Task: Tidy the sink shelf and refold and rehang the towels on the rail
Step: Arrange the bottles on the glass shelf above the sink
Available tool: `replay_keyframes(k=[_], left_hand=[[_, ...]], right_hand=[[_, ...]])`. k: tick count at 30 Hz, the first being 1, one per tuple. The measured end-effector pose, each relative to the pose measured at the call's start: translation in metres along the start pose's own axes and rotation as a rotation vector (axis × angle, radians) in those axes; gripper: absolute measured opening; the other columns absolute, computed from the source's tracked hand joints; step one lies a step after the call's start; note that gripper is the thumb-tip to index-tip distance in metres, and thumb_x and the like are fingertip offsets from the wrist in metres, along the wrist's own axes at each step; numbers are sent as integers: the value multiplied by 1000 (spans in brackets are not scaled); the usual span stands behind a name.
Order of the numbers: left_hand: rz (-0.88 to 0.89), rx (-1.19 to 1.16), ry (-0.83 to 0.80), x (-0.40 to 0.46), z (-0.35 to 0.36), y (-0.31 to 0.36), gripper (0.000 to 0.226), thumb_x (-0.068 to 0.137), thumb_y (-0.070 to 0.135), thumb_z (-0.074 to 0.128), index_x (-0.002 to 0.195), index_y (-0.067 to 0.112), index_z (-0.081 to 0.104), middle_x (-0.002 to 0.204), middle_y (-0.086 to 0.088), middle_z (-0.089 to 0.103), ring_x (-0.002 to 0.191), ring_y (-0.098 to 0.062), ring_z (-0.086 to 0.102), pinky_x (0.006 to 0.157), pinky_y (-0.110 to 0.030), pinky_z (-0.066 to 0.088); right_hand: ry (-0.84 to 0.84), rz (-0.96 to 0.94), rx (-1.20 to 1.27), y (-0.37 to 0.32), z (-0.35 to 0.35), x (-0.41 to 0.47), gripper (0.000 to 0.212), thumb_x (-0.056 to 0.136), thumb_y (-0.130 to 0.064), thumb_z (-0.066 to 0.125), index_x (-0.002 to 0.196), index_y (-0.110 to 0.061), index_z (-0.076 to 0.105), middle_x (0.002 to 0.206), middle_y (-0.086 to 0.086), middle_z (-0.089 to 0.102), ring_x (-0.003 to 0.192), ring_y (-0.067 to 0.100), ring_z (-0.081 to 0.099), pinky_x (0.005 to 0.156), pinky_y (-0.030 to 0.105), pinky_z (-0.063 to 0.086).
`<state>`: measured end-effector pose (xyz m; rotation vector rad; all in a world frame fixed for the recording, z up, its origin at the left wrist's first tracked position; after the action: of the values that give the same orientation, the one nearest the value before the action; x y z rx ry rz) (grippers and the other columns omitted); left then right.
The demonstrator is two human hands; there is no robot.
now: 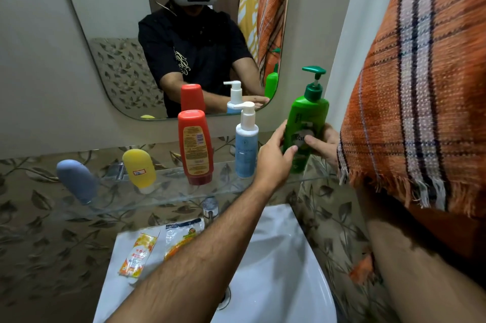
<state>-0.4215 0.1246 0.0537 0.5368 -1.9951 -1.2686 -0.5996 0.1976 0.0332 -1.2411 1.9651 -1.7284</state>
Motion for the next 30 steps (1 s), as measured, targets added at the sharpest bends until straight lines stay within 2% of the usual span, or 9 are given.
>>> replay_keyframes(k=[1,3,4,6,8,12,17,26,30], left_hand=[[0,4,4,0,0,-1,67,88,11,64,146,34,39,133,3,62,122,-11,57,106,-35,46],[-4,6,14,-1,0,-2,68,88,8,63,147,32,39,133,2,62,121,-10,57,106,-31,45],[-9,2,14,-1,0,-3,67,89,7,63,147,30,39,133,2,62,121,-9,56,106,-30,45],[-19,-2,9,-2,-1,-6,66,89,4,62,147,28,40,134,1,61,121,-8,56,106,-29,44],[-33,1,5,-3,0,-8,65,90,4,61,147,28,41,135,1,61,122,-8,56,107,-30,44],[-34,14,30,-4,1,-8,64,90,3,60,147,27,41,134,2,61,122,-9,56,106,-30,45],[-38,44,32,-4,3,-9,64,90,5,61,147,28,41,134,2,61,123,-11,56,107,-32,45],[-37,93,18,-13,6,-11,68,90,7,61,149,31,36,132,1,63,121,-13,57,105,-30,44],[-8,126,12,-18,7,-13,70,89,14,62,150,30,32,130,-1,64,119,-17,59,102,-35,48]], right_hand=[[-1,4,-15,2,1,1,33,90,-11,66,115,-31,56,108,-14,63,99,0,61,107,49,44],[-18,21,-46,7,2,2,39,89,-10,67,117,-34,56,112,-8,63,105,7,62,107,50,44],[-25,26,-49,11,3,2,38,87,-19,72,117,-38,58,115,-6,64,110,13,62,107,52,44],[-38,47,-46,18,2,3,47,73,-51,78,116,-47,60,121,-2,65,120,22,60,105,50,46],[-44,82,-19,31,1,6,59,62,-66,78,116,-48,61,127,4,64,123,26,59,104,49,47],[-28,91,-29,49,-1,10,60,68,-64,78,121,-45,58,133,7,61,124,28,58,105,56,45],[-22,108,-38,64,-1,15,61,70,-62,77,124,-43,57,133,5,61,125,28,58,103,57,45],[-21,150,-60,88,-1,14,74,64,-72,75,129,-43,54,135,4,60,125,28,58,101,57,47],[2,148,-86,88,-1,3,74,59,-80,71,123,-48,55,135,8,59,125,31,56,102,59,46]])
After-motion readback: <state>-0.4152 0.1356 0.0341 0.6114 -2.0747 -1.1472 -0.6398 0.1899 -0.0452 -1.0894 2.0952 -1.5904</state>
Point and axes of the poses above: each hand's wrist, its own x-axis towards the middle knuckle, its own z-axis out of the palm, y = z × x, the point moved 4 cm from there along x, towards the middle knuckle
